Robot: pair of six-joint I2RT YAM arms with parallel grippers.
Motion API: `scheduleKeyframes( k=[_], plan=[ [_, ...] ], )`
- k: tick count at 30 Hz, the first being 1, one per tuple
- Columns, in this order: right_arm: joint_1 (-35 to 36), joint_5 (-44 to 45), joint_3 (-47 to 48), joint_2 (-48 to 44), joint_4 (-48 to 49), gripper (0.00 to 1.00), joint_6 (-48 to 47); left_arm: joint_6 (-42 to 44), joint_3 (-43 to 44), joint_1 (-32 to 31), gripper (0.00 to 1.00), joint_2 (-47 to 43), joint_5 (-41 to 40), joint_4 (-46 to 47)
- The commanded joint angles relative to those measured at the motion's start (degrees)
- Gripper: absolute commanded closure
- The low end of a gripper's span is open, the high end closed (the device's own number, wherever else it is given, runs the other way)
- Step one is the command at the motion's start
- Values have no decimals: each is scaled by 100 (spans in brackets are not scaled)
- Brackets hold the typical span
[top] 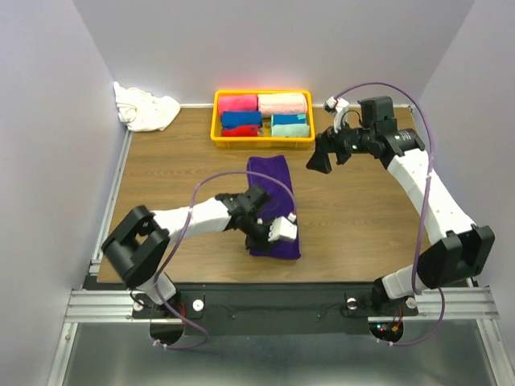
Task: Roll the towels
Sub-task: Roll the towel
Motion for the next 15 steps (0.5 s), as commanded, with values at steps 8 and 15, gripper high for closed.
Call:
scheduleKeyframes(
  k=[8, 15],
  plan=[
    [186, -654, -333, -983, -2638, 8, -2334, 793, 1719, 1179, 81, 2144, 2493, -2480],
    [1317, 391, -1123, -1353, -2237, 23, -2434, 1102, 2352, 1628, 79, 3367, 3075, -3439]
  ],
)
